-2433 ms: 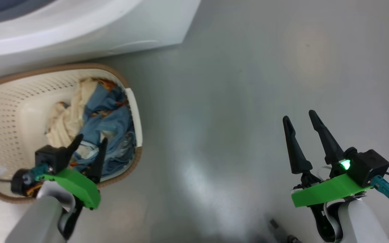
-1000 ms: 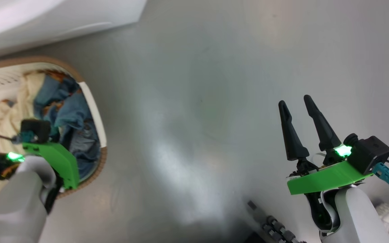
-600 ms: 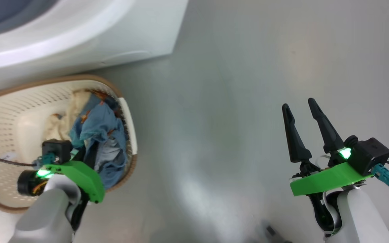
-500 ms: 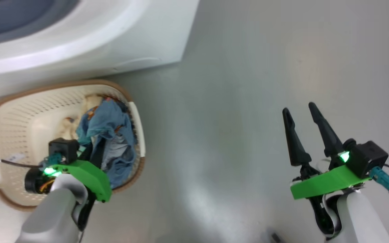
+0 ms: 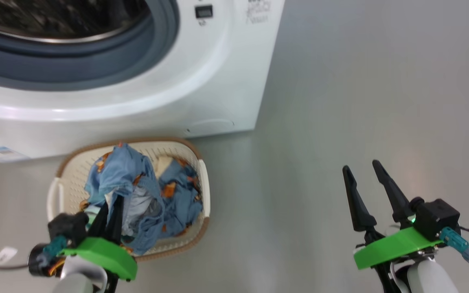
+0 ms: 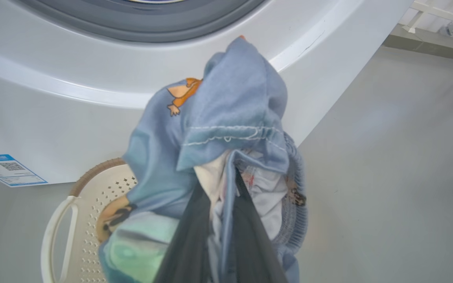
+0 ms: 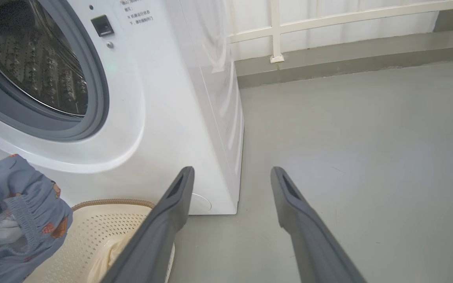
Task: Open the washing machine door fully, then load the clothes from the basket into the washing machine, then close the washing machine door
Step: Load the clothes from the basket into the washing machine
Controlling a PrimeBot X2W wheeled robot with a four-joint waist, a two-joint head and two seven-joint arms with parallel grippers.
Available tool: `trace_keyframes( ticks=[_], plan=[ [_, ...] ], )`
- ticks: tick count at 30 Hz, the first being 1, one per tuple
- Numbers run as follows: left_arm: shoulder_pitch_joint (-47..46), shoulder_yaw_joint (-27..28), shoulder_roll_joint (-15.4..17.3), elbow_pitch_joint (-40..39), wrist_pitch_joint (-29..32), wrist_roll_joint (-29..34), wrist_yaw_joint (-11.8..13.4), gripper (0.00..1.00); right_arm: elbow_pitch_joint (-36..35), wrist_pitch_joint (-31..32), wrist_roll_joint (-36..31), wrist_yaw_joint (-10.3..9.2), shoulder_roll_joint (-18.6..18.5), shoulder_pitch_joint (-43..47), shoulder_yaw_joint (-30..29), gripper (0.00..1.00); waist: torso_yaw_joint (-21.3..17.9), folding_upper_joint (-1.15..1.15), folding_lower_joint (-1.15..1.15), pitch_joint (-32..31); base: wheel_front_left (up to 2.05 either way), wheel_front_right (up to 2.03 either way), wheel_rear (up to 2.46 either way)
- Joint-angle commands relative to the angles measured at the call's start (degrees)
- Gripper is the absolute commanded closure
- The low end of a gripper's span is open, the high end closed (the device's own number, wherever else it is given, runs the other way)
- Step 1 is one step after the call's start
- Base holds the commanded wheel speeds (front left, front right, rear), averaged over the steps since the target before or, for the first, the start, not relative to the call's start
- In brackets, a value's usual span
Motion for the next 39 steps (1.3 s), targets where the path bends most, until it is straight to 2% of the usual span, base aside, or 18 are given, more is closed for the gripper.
trace_keyframes(
  ticks=[1, 12, 21, 29, 39],
  plan=[
    [1.15, 2.90, 1.15, -2.40, -0.69, 1.22, 0.58, 1.00, -1.11, -0.69, -0.57, 0.17, -0.09, 1.13, 1.05, 0.00, 3.26, 0.00, 0.00, -6.26, 0.00, 0.00, 0.00],
    [14.83, 15.27, -2.94, -19.04, -0.70, 10.93, 0.72, 1.00, -0.54, -0.69, -1.36, 0.17, -0.14, 6.28, 0.29, 0.00, 3.64, 0.00, 0.00, -16.29, 0.00, 0.00, 0.00],
    [23.30, 22.47, -6.37, -27.67, -0.70, 16.07, 0.37, 1.00, -1.81, -0.69, -2.52, 0.17, -0.22, 10.02, -0.08, 0.00, 2.73, 0.00, 0.00, -21.82, 0.00, 0.00, 0.00],
    [26.36, 25.42, -8.50, -31.43, -0.70, 18.08, -0.15, 1.00, -3.34, -0.62, -3.22, 0.17, -0.29, 11.60, -0.59, 0.00, 2.36, 0.00, 0.00, -22.32, 0.00, 0.00, 0.00],
    [26.69, 26.10, -9.39, -31.27, -0.70, 18.29, -1.08, 1.00, -3.70, -0.56, -2.84, 0.17, -0.21, 11.96, -0.33, 0.00, 2.18, 0.00, 0.00, -21.33, 0.00, 0.00, 0.00]
  ],
)
